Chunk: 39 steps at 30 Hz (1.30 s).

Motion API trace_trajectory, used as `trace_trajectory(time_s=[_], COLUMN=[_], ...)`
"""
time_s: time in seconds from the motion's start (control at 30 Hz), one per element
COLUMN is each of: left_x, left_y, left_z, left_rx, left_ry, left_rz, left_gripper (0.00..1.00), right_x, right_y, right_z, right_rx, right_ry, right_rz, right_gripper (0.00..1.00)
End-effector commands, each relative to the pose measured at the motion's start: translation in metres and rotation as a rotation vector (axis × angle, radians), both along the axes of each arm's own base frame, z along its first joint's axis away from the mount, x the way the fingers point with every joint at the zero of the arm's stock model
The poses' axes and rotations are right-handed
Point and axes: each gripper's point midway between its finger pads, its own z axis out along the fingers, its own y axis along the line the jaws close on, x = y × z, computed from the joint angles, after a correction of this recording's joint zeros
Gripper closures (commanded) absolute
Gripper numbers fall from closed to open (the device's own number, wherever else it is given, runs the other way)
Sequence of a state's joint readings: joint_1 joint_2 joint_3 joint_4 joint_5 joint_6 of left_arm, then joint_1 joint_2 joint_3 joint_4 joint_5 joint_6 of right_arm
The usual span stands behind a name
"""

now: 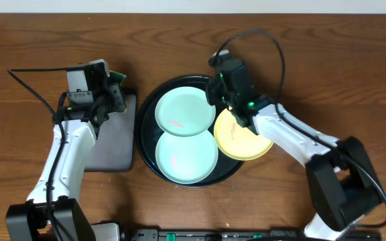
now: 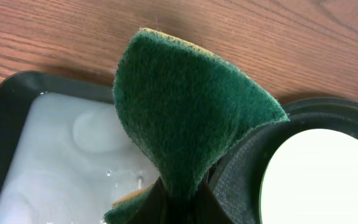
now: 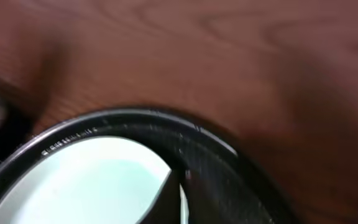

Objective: Clean dirty plates on tray and stack at the side

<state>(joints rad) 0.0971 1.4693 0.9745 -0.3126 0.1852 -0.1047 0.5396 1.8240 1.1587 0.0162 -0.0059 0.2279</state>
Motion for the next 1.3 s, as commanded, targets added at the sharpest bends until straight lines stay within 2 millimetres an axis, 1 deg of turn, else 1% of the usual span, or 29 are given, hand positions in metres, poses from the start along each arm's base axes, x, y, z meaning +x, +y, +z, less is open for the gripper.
trace_trajectory(time_s=[0.0, 0.03, 0.07, 0.13, 0.17, 0.23, 0.3, 0.37, 0.47, 0.53, 0.67, 0.77, 0.87, 0.97, 1.03, 1.1, 1.13, 1.17, 1.27], left_x=[-0.001, -0.001, -0.001, -0.001, -0.001, -0.001, -0.001, -0.001, -0.001, -0.001, -0.001, -0.001, -0.002, -0.002, -0.002, -0.002, -0.002, -0.002, -0.002], left_y=[-0.001, -0.001, -0.001, -0.001, -0.001, -0.001, -0.001, -0.001, -0.001, -0.001, -0.001, -0.001, -0.001, -0.001, -0.001, -0.001, -0.001, -0.001, -0.001], left_z=[0.000, 0.000, 0.000, 0.000, 0.000, 0.000, 0.000, 0.000, 0.000, 0.000, 0.000, 0.000, -0.001, -0.001, -0.001, -0.001, -0.001, -0.001, -0.001], left_rx=[-0.011, -0.011, -0.011, -0.011, -0.011, -0.011, -0.011, -0.011, -0.011, -0.011, -0.011, -0.011, -0.012, -0.012, -0.012, -0.012, -0.012, -0.012, -0.012], left_ry=[-0.003, -0.002, -0.003, -0.003, -0.003, -0.003, -0.003, -0.003, -0.002, -0.002, -0.002, -0.002, 0.001, 0.005, 0.005, 0.005, 0.005, 0.005, 0.005], left_rz=[-0.001, -0.001, -0.001, -0.001, -0.001, -0.001, -0.001, -0.001, -0.001, -0.001, -0.001, -0.001, -0.001, 0.000, 0.000, 0.000, 0.000, 0.000, 0.000], left_gripper=[0.92, 0.92, 0.92, 0.92, 0.92, 0.92, 0.92, 0.92, 0.92, 0.92, 0.92, 0.93, 0.92, 0.92, 0.92, 0.92, 0.92, 0.92, 0.92], right_x=[0.000, -0.004, -0.008, -0.015, -0.021, -0.028, -0.035, -0.037, -0.032, -0.026, -0.022, -0.024, -0.028, -0.034, -0.039, -0.045, -0.046, -0.047, -0.047], right_y=[-0.003, -0.005, -0.008, -0.013, -0.016, -0.015, -0.009, -0.002, -0.001, -0.006, -0.017, -0.019, -0.019, -0.022, -0.018, -0.011, -0.009, -0.008, -0.002], right_z=[-0.002, -0.008, -0.014, -0.027, -0.039, -0.046, -0.048, -0.038, -0.011, 0.014, 0.053, 0.064, 0.055, 0.027, 0.007, -0.014, -0.022, -0.032, -0.054], right_rx=[-0.016, -0.030, -0.046, -0.078, -0.101, -0.103, -0.078, -0.041, -0.012, -0.014, -0.035, -0.049, -0.066, -0.101, -0.101, -0.090, -0.091, -0.097, -0.113], right_ry=[0.012, 0.037, 0.062, 0.111, 0.153, 0.191, 0.226, 0.260, 0.305, 0.325, 0.359, 0.386, 0.426, 0.513, 0.579, 0.646, 0.666, 0.686, 0.715], right_rz=[-0.005, -0.005, -0.005, -0.007, -0.006, 0.014, 0.053, 0.092, 0.109, 0.094, 0.077, 0.075, 0.075, 0.072, 0.088, 0.112, 0.117, 0.115, 0.120], right_gripper=[0.66, 0.51, 0.44, 0.37, 0.36, 0.38, 0.41, 0.42, 0.43, 0.43, 0.43, 0.43, 0.43, 0.41, 0.40, 0.41, 0.43, 0.48, 0.54])
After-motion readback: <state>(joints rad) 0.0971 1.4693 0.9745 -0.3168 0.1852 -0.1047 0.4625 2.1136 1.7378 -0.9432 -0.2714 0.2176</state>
